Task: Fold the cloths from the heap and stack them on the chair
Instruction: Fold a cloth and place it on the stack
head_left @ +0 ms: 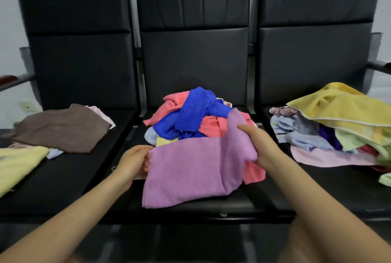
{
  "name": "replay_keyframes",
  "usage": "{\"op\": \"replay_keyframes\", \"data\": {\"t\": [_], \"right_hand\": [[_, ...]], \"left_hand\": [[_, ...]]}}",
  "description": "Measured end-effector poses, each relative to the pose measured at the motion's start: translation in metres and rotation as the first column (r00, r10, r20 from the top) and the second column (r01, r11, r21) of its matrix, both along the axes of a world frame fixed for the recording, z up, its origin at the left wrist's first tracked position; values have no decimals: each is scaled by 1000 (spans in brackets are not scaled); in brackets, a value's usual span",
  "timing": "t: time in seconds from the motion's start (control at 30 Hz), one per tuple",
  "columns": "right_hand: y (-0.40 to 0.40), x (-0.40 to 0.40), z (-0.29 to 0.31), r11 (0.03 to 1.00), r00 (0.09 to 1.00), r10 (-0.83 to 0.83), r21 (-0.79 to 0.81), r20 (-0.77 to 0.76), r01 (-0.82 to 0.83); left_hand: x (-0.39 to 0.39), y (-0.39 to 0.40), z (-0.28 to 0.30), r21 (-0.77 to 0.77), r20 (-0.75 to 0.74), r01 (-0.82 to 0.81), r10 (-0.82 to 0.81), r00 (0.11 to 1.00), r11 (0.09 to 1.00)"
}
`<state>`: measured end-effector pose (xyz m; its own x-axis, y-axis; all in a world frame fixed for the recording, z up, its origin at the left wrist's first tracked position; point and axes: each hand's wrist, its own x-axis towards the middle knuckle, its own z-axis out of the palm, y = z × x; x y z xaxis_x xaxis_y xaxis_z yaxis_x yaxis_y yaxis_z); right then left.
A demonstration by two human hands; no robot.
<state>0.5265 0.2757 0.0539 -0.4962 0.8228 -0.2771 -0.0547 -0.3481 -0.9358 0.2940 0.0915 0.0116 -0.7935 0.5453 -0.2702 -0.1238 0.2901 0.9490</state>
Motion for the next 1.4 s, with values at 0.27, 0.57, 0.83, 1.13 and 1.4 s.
{"op": "replay_keyframes", "data": {"t": [0.27, 0.57, 0.83, 1.13, 1.4], "right_hand": [[-36, -57, -23, 875, 925, 195, 369, 326, -314], [-4, -23, -44, 782, 765, -34, 494, 644, -381], [-15, -32, -44, 761, 904, 52, 570, 424, -310], [-32, -49, -47, 667, 763, 74, 537, 642, -517], [-53, -49, -43, 803, 826, 383, 292, 414, -519]], "left_hand": [[36, 23, 4, -8, 171, 272, -267, 949, 962], [56, 46, -4, 43, -70, 254, -251, 965, 966], [43, 17, 21, 73, -243, 33, -14, 970, 997], [22, -26, -11, -442, -360, 95, -274, 892, 892], [33, -12, -5, -7, 114, 141, -139, 984, 990]]}}
